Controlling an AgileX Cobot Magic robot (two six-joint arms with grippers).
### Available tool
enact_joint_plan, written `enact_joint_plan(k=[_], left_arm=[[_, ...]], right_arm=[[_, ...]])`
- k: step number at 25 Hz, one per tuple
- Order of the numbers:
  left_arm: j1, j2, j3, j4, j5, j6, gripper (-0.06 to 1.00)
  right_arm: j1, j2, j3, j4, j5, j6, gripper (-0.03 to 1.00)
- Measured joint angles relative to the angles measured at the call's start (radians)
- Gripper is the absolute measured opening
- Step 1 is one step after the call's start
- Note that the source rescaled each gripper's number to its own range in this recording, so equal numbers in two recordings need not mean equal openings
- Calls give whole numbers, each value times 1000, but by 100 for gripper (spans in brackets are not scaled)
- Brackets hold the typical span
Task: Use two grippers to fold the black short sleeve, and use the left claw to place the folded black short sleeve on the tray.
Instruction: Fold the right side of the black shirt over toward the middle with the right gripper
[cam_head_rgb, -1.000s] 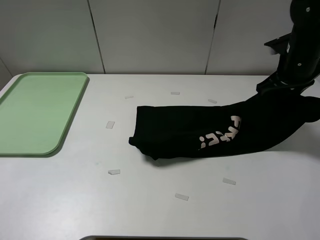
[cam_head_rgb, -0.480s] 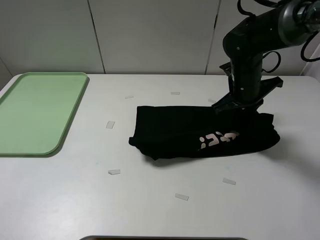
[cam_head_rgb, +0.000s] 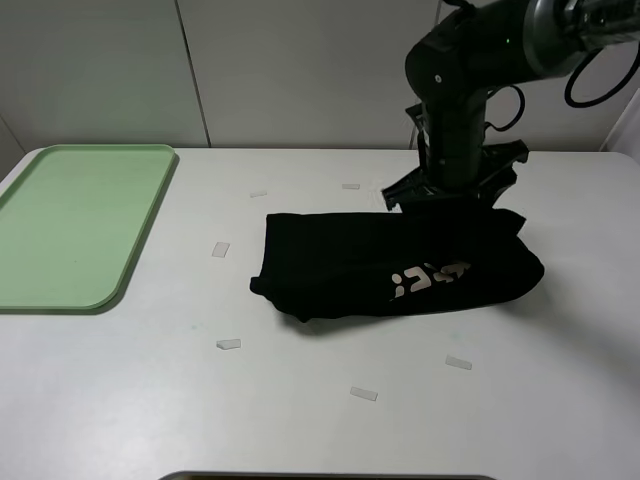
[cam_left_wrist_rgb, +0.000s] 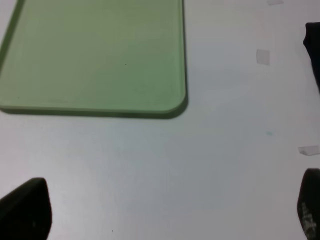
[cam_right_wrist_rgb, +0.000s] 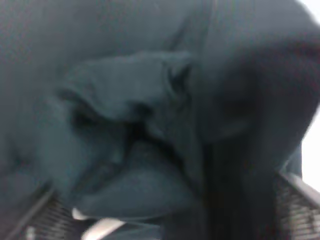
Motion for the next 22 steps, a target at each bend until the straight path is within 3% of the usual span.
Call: enact_joint_plan(k=[6, 13, 22], left_arm=[[0, 0, 0, 0, 0, 0, 98], [0, 0, 0, 0, 0, 0, 98], [0, 0, 0, 0, 0, 0, 98]], right_arm=[[7, 0, -251, 83, 146, -82, 100], [-10, -18, -362, 52, 172, -181, 100], [-265, -21, -344, 14, 172, -280, 100]])
